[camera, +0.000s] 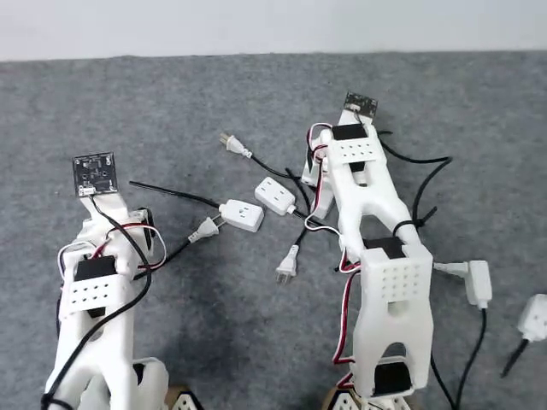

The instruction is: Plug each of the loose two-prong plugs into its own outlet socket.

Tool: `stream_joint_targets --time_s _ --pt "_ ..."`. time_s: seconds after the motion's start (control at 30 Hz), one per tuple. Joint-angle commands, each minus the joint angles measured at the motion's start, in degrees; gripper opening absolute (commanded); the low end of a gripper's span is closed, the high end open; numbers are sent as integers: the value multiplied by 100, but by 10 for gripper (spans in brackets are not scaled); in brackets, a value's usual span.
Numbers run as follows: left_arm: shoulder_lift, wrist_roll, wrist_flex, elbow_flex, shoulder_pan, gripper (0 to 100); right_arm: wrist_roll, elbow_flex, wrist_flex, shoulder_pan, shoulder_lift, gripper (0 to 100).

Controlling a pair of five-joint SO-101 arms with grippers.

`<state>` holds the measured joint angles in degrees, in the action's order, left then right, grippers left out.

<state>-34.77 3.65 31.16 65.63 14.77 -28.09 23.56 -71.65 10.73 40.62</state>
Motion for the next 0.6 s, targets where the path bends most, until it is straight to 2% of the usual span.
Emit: stream_joint_targets --time_s 0.0,0.23,0.3,0.47,0.57 --pt "-18 -88 -105 -215 35 115 -26 316 -295 -84 -92 21" --pt "-9 -88 -105 -215 26 115 -18 281 -919 -778 -866 8" --pt "-9 -88 -105 -215 26 115 281 281 -1244 -866 -1042 8" --pt "0 -88 -105 -207 18 115 448 229 -2167 -804 -1710 8" --pt "0 -97 -88 -198 18 115 475 -299 -2343 -514 -2448 8"
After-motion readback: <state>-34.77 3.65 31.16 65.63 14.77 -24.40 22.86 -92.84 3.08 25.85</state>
